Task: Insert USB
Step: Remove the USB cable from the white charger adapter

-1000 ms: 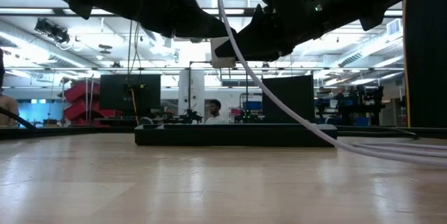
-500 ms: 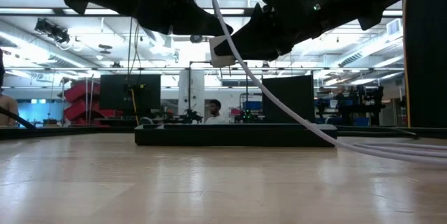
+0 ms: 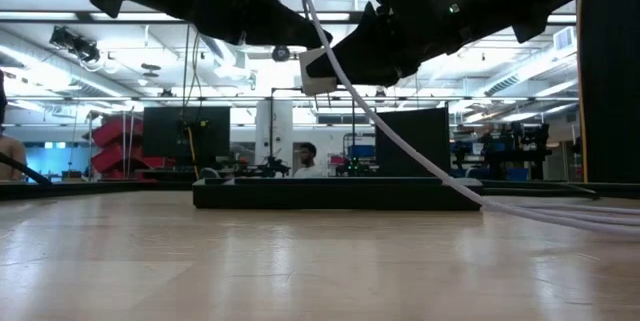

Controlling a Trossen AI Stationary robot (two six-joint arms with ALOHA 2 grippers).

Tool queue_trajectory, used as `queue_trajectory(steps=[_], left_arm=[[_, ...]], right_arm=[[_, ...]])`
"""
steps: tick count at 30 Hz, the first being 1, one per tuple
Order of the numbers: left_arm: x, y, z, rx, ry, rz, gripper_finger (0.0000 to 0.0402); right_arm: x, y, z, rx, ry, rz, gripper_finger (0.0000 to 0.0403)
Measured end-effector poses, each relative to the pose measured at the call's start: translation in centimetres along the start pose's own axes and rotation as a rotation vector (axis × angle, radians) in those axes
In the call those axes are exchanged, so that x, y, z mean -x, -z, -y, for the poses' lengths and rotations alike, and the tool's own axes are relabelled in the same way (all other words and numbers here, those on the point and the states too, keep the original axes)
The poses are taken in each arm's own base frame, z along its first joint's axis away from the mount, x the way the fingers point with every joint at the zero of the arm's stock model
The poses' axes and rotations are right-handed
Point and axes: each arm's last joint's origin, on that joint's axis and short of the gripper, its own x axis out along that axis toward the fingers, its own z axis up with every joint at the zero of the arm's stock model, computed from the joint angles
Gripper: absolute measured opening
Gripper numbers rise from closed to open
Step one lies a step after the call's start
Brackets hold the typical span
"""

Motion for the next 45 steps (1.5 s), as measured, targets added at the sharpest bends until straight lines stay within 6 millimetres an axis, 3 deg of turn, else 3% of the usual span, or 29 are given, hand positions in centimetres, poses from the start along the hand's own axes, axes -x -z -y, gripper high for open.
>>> queue_trajectory(steps=[8,11,14,19,29,39,45], left_arm=[[0.2,-0.2,-0.1,-0.003,-0.002,0.005,0.0003],[0.8,-2.1,-0.3,0.037,0.009,0.109,0.0006],[1.4,-2.4,0.1,0.011,0.022,0.107,0.0005],[2.5,-3.1,0.7,-0.005,0.028,0.118,0.0004],[2.6,-2.0,0.9,-0.046,0.025,0.009,0.0001],[2.5,-1.6,1.0,-0.059,0.023,-0.025,0.0001],[2.5,-1.5,1.0,-0.062,0.028,-0.036,0.0000]], right_arm=[[0.0,0.2,0.0,-0.003,0.003,-0.014,0.0111],[-0.2,2.2,0.5,0.025,0.053,-0.142,0.0111],[-0.3,1.7,0.9,-0.012,0.078,-0.131,0.0111],[-1.1,2.7,1.6,-0.029,0.095,-0.163,0.0111],[-0.9,2.0,0.8,0.000,0.029,-0.135,0.0111],[-0.3,-0.8,-1.2,-0.101,-0.063,-0.423,0.0111],[1.0,-0.2,-2.5,-0.248,-0.044,-0.632,0.0111]])
